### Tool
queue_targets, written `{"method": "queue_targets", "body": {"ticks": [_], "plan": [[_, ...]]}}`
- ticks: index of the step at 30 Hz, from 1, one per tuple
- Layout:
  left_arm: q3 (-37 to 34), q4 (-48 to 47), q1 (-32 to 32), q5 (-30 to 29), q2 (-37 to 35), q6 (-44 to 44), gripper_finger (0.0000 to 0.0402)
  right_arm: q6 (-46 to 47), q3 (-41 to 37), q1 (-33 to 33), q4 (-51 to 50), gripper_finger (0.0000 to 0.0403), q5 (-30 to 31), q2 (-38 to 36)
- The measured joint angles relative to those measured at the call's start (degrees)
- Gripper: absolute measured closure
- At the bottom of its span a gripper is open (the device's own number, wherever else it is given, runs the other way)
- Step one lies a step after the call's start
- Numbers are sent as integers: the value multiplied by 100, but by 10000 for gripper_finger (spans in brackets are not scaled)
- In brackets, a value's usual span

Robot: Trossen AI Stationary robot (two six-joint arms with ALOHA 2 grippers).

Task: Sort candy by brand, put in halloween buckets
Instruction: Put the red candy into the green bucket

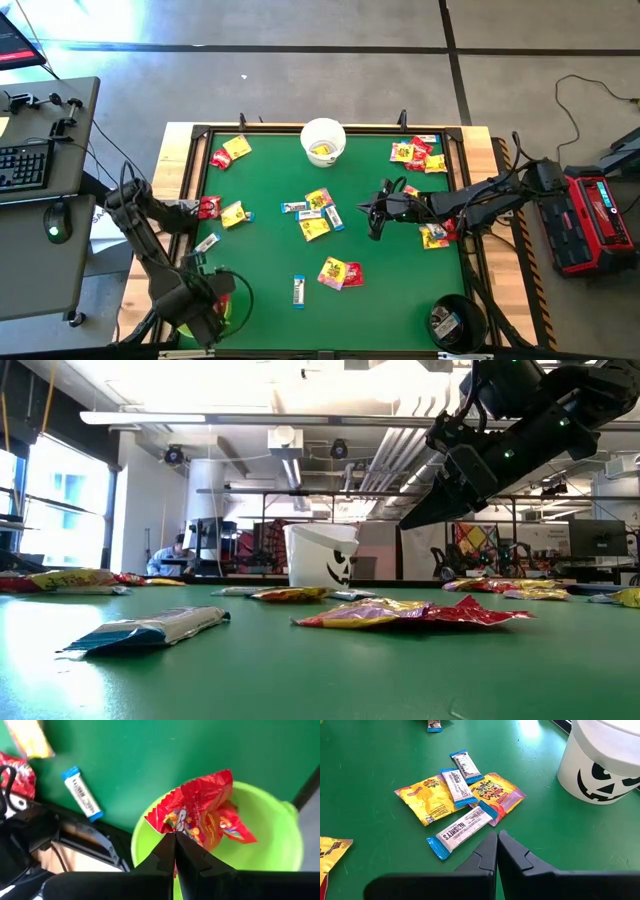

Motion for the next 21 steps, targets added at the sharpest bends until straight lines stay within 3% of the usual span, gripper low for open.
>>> {"method": "queue_targets", "body": {"ticks": [5,13,21], "plan": [[-367,119,-40,193,-332,-195,401,99,0,0,0,403,-2,0],[-1110,1185,-40,516,-386,132,401,131,0,0,-1,403,0,0],[-1377,1428,-85,853,-385,118,401,131,0,0,-1,403,-1,0]]}}
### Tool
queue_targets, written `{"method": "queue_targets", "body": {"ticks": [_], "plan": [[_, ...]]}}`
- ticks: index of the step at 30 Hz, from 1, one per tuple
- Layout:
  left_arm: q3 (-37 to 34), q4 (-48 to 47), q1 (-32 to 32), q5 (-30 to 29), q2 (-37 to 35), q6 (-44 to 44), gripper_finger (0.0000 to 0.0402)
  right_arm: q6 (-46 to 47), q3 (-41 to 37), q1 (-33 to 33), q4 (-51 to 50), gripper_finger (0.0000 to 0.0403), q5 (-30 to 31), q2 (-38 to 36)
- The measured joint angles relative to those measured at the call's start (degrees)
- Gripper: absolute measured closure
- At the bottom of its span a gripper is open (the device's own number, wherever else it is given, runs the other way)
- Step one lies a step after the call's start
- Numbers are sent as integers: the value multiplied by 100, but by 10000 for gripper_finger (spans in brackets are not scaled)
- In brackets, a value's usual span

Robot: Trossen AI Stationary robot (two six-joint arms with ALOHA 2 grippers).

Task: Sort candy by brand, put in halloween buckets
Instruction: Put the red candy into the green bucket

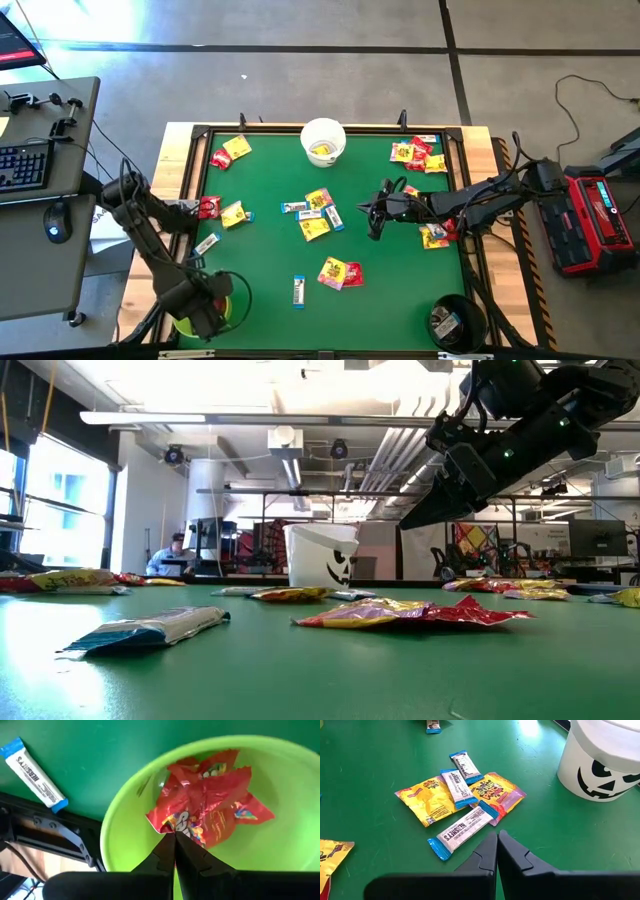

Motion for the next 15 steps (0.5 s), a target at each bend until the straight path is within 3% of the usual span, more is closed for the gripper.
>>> {"method": "queue_targets", "body": {"ticks": [7,15], "plan": [[0,-39,-23,78,0,-171,394,-21,0,0,1,403,-104,0],[119,-98,-23,106,2,-325,329,-44,0,2,3,402,-283,0]]}}
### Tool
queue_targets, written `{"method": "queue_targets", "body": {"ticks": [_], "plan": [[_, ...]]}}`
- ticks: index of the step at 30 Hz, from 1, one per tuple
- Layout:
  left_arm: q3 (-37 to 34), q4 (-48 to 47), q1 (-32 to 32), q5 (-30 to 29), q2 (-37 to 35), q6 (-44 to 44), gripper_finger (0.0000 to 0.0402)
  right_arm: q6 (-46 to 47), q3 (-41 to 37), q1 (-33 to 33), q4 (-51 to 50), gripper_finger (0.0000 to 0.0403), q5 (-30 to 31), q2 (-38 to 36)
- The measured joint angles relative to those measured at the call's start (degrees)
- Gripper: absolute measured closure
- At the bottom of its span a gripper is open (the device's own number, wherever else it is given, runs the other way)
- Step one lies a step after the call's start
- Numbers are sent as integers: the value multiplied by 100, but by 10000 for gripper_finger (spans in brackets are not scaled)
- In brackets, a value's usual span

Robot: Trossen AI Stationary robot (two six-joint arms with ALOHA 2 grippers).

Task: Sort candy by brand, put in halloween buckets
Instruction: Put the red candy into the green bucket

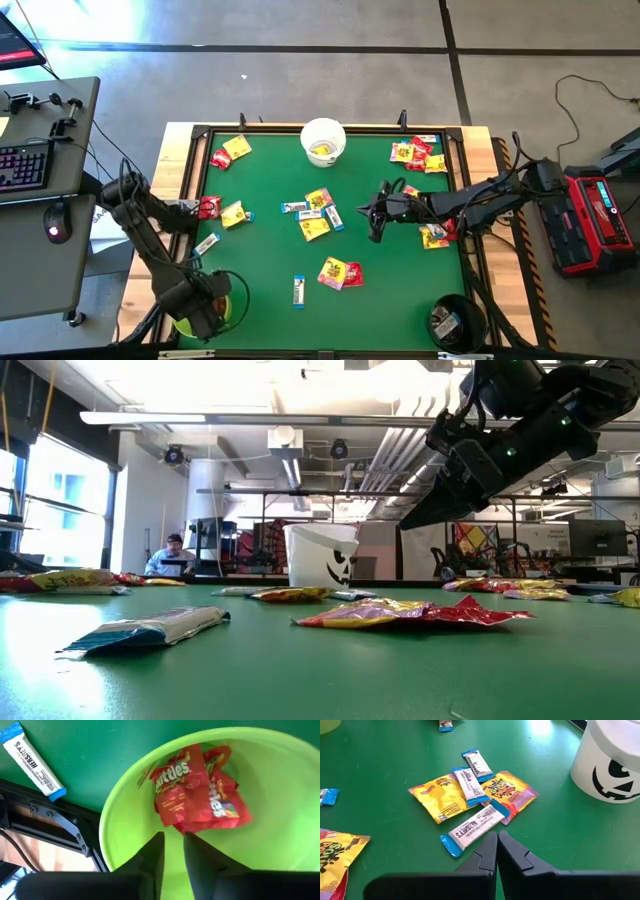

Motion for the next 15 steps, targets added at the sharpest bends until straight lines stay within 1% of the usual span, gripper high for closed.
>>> {"method": "queue_targets", "body": {"ticks": [4,7,11,15], "plan": [[242,-12,1,-50,0,30,301,-2,0,0,23,386,2,0],[463,-166,2,-279,0,83,298,-2,0,0,35,370,2,0],[686,-430,73,-1091,0,286,329,-122,0,55,33,372,-7,0],[790,-416,207,-2214,0,606,378,-258,0,81,33,392,-26,0]]}}
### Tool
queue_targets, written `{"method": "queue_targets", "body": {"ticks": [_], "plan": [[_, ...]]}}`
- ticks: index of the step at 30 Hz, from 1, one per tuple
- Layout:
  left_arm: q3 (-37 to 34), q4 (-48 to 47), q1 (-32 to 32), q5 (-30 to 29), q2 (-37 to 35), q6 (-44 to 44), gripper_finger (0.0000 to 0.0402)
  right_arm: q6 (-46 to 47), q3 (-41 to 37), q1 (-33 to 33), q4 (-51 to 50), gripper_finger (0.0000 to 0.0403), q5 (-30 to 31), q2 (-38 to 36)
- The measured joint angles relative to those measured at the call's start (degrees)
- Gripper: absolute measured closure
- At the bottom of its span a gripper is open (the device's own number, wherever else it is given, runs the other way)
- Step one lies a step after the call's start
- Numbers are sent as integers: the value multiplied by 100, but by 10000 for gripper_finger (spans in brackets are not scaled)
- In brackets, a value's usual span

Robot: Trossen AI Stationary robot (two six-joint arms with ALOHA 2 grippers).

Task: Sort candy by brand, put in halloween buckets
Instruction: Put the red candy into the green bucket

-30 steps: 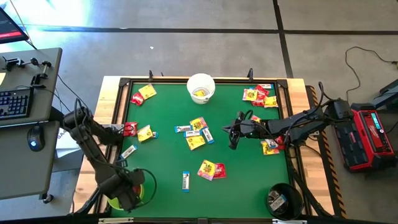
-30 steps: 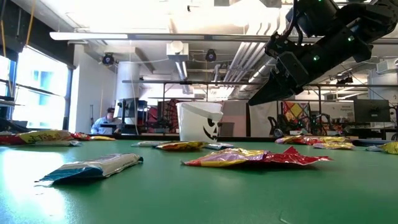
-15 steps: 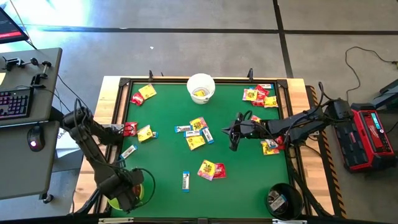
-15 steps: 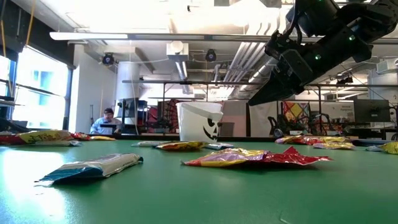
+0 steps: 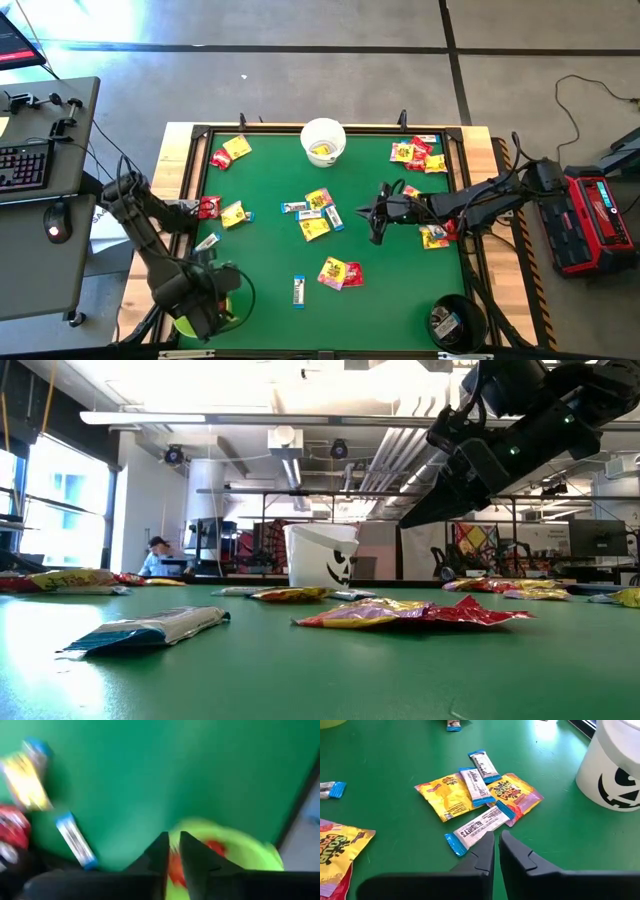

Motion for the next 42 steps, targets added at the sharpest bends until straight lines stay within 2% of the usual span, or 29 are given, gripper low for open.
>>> {"method": "queue_targets", "body": {"ticks": [4,9,14,19,23,26,29,37,42], "plan": [[0,71,63,-1264,0,34,398,-2,0,0,-1,399,2,0],[0,725,212,-2197,0,586,401,-88,0,0,0,402,4,0],[-2,1639,496,-2686,0,1561,401,-83,0,0,6,402,70,0],[-65,2788,988,-2686,-2,3135,401,-85,0,0,15,402,74,0],[-303,4011,1564,-2194,-2,4668,401,-85,0,0,50,403,79,0],[-597,4939,2104,-1319,0,5718,401,-94,2,0,52,403,162,0],[-934,5810,2658,-521,-2,6410,401,-158,-29,0,125,403,318,0],[-1863,7258,4017,1131,0,7581,401,-119,-476,-7,831,403,334,-2],[-2154,7590,4726,1677,-2,7993,401,146,-579,4,984,403,336,-2]]}}
